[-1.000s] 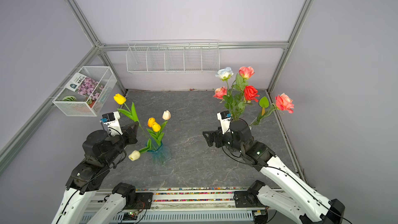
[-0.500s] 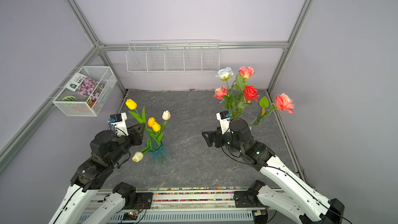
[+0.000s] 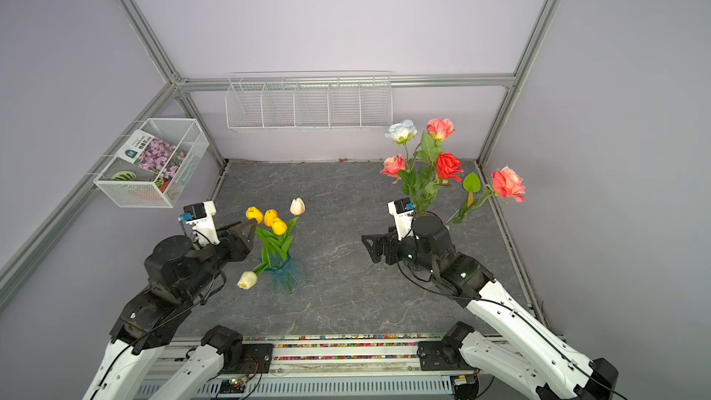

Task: Arrange the flowers in different vases according to their variety
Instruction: Insert the flower into the vase.

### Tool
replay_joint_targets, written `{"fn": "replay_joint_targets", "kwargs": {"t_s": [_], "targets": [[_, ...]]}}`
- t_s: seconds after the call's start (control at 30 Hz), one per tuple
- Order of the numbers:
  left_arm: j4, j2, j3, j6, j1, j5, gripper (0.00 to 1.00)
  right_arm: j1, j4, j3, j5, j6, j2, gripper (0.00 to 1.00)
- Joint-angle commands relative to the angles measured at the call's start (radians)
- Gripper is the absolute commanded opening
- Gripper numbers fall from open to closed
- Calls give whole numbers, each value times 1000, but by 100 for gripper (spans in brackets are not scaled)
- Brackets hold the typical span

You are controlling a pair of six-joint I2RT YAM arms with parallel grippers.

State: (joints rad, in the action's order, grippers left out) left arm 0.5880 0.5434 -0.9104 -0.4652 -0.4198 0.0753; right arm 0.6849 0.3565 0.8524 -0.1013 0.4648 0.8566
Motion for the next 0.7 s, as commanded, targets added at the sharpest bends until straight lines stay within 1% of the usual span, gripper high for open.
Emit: {"fn": "replay_joint_targets", "kwargs": {"t_s": [0.0,0.07,0.13,0.23,0.37,0.4,0.43,0.57,0.67], "targets": [[47,-41,-32,-59,-4,83,55,-3,46,-8,25,10,-45,99],[50,-59,-40,-72,-3,127,61,-3,77,3,47,1,-73,99],[75,-56,-68,-85,-3,177,62,-3,116,25,78,-7,-99,99],[95,-74,-73,-125,-3,202,64,-3,171,46,135,-15,-162,99],[114,-170,-44,-194,-2,289,68,-3,241,60,222,-26,-260,99],[138,-191,-43,-216,-3,320,93,-4,262,63,248,-26,-284,99],[164,-206,-42,-239,-3,343,100,-2,283,66,269,-29,-303,99],[311,-235,-30,-393,-2,431,100,-3,350,62,351,-39,-404,99],[347,-271,17,-475,-4,476,100,-2,358,47,365,-62,-486,99]]}}
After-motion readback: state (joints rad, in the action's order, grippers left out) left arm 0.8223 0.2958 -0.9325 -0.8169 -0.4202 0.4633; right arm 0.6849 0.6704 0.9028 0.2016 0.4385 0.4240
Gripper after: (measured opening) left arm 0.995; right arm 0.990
